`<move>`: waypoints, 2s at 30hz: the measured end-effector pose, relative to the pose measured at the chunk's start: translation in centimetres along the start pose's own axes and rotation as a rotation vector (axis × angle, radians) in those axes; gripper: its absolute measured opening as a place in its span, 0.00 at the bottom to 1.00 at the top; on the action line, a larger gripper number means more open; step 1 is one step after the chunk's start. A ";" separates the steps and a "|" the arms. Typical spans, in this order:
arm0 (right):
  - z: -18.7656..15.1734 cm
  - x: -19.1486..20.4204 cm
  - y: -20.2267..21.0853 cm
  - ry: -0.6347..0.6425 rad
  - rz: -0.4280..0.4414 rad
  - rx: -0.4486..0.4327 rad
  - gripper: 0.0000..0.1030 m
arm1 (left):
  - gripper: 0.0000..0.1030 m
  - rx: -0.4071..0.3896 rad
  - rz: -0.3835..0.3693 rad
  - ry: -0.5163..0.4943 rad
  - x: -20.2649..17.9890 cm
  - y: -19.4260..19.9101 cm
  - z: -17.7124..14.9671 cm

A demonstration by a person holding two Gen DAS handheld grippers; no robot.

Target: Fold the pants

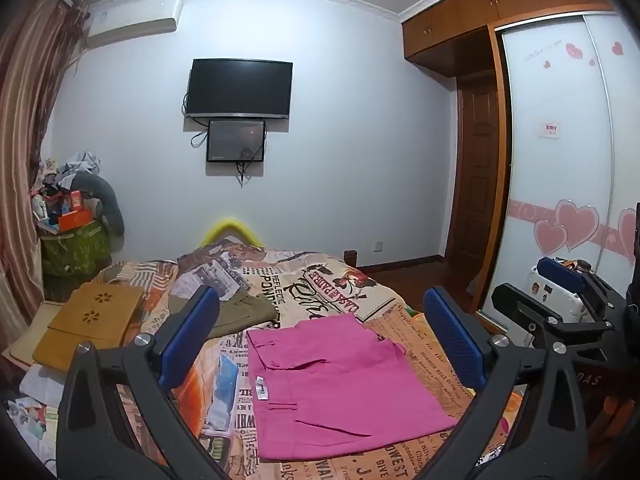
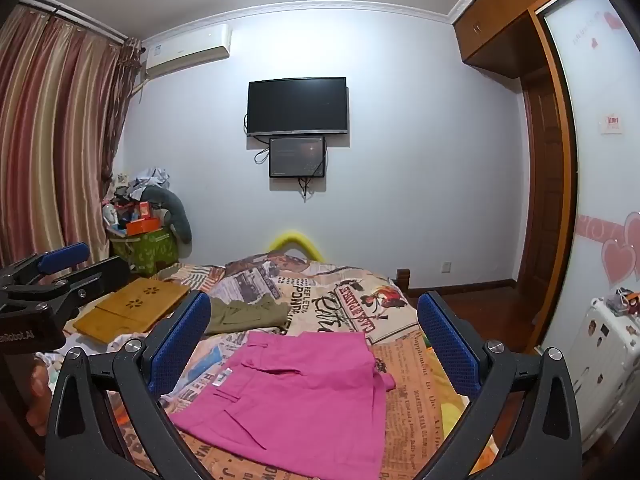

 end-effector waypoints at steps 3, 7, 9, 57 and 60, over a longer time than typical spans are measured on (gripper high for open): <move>0.0 0.0 0.0 -0.002 0.001 -0.004 1.00 | 1.00 0.021 0.004 0.024 0.4 -0.4 0.1; 0.0 0.0 0.0 -0.002 0.002 0.002 1.00 | 1.00 0.019 0.005 0.028 0.6 -0.4 0.0; 0.1 0.0 -0.1 -0.001 0.002 0.004 1.00 | 1.00 0.016 0.003 0.029 0.9 -0.4 0.2; 0.3 0.0 -0.1 -0.008 0.003 0.003 1.00 | 1.00 -0.004 0.024 -0.008 0.2 -0.5 -0.5; 0.4 -0.1 0.0 -0.009 0.003 0.004 1.00 | 1.00 -0.004 0.023 -0.007 0.3 -0.6 -0.5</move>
Point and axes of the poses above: each gripper's, at about its wrist camera, not at the fingertips, and y roughly against the way its jaws point, x to its left, z to its top, the point moved 2 cm from there along -y, roughly the way its jaws point, and after that the axes turned 8 degrees about y, right-handed, at the moved point
